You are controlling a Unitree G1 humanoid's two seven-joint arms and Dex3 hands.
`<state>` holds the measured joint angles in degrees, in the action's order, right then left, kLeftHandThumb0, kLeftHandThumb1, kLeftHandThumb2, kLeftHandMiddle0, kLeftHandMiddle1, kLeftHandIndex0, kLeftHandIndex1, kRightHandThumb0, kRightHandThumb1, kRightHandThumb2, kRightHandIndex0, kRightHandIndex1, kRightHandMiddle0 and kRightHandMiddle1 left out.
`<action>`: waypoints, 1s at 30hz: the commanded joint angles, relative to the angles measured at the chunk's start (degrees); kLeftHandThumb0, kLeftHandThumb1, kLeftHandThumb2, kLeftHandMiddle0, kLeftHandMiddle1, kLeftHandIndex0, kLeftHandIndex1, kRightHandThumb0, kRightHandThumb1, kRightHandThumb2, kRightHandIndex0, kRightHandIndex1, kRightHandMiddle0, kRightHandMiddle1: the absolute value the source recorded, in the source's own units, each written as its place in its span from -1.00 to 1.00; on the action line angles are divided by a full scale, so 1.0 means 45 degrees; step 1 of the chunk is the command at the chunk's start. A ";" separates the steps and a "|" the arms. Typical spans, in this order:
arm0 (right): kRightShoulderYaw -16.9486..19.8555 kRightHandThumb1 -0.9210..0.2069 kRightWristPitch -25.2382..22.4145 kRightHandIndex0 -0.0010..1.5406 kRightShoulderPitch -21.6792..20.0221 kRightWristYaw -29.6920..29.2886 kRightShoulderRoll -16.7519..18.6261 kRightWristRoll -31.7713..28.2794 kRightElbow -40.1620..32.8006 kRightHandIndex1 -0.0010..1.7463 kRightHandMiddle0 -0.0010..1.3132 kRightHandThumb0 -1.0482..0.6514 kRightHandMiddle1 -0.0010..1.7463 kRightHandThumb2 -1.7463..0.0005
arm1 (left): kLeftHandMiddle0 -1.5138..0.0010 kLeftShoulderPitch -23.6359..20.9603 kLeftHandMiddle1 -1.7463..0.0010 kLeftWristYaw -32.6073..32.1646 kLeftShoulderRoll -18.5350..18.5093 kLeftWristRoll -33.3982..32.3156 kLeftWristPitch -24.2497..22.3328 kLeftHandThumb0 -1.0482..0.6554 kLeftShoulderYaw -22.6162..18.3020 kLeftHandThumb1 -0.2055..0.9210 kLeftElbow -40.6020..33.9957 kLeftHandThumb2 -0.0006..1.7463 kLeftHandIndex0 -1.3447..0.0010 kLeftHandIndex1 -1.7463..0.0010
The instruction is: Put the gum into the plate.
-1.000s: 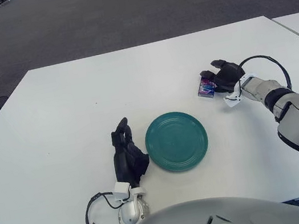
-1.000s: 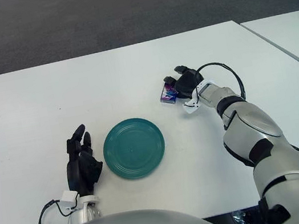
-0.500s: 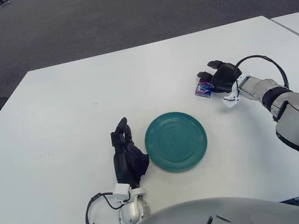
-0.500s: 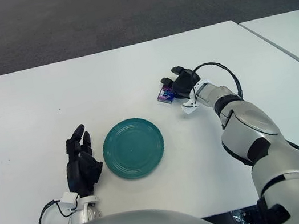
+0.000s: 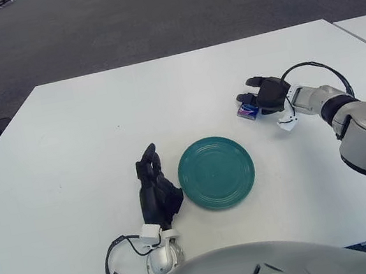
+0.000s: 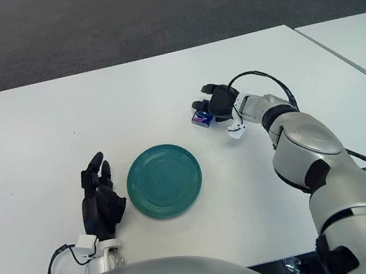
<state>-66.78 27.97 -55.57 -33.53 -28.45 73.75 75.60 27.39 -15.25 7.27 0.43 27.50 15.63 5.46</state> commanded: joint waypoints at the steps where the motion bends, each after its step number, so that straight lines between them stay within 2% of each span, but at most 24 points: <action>1: -0.0469 -1.00 0.0388 -0.74 -0.0149 -0.0221 -0.0008 0.0555 -0.0024 -0.99 -1.00 -0.50 -0.67 0.22 | 0.62 -0.0721 0.99 -0.0284 0.1686 -0.0144 -0.0116 -0.87 0.0313 1.00 0.0906 0.21 1.00 0.14; 6: -0.0832 -1.00 0.0561 -0.75 -0.0309 -0.0383 -0.0088 0.0839 -0.0015 -1.00 -1.00 -0.53 -0.67 0.20 | 0.61 -0.0665 0.99 -0.0494 0.1803 -0.0041 -0.0104 -0.87 0.0510 1.00 0.0868 0.21 1.00 0.15; 12: -0.1127 -1.00 0.0851 -0.77 -0.0556 0.0114 -0.0121 0.0983 0.0020 -1.00 -1.00 -0.58 -0.70 0.23 | 0.60 -0.0518 0.99 -0.0725 0.1856 0.0068 -0.0127 -0.87 0.0807 1.00 0.0621 0.21 1.00 0.17; 17: -0.1100 -1.00 0.1036 -0.74 -0.0693 0.0380 -0.0157 0.0848 0.0068 -0.98 -1.00 -0.58 -0.65 0.25 | 0.60 -0.0307 0.99 -0.0985 0.1771 0.0111 -0.0239 -0.87 0.1086 1.00 0.0237 0.20 1.00 0.19; 23: -0.0796 -0.99 0.0840 -0.65 -0.0659 0.0884 -0.0079 0.0509 0.0210 -0.97 -1.00 -0.55 -0.58 0.39 | 0.60 -0.0084 0.99 -0.1277 0.1756 0.0067 -0.0409 -0.87 0.1263 1.00 -0.0100 0.18 1.00 0.20; 26: -0.0513 -0.89 0.0553 -0.53 -0.0455 0.1103 0.0014 0.0232 0.0300 -0.93 -1.00 -0.50 -0.53 0.37 | 0.60 -0.0017 0.99 -0.1356 0.1734 0.0004 -0.0453 -0.87 0.1320 1.00 -0.0209 0.18 1.00 0.22; 27: -0.0440 -0.84 0.0337 -0.52 -0.0270 0.1090 0.0098 0.0157 0.0356 -0.74 -1.00 -0.47 -0.31 0.33 | 0.60 0.0017 0.99 -0.1367 0.1722 -0.0045 -0.0486 -0.87 0.1332 1.00 -0.0275 0.18 1.00 0.23; 28: -0.0354 -0.76 0.0162 -0.62 -0.0102 0.0998 0.0156 0.0077 0.0393 -0.41 -1.00 -0.45 -0.14 0.28 | 0.60 0.0048 0.99 -0.1367 0.1715 -0.0115 -0.0515 -0.87 0.1339 1.00 -0.0337 0.18 1.00 0.23; 29: -0.0297 -0.72 0.0054 -0.66 0.0004 0.0933 0.0191 0.0029 0.0413 -0.17 -1.00 -0.45 0.04 0.24 | 0.60 0.0067 0.99 -0.1369 0.1708 -0.0163 -0.0536 -0.87 0.1344 1.00 -0.0377 0.18 1.00 0.23; 30: -0.0234 -0.63 0.0021 -0.73 0.0054 0.0835 0.0192 -0.0012 0.0405 0.21 -1.00 -0.43 0.30 0.17 | 0.60 0.0092 0.99 -0.1360 0.1695 -0.0219 -0.0548 -0.87 0.1346 1.00 -0.0419 0.17 1.00 0.23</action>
<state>-68.65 29.38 -57.83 -30.16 -28.38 74.41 76.52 27.67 -20.51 7.26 0.64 27.13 19.20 4.27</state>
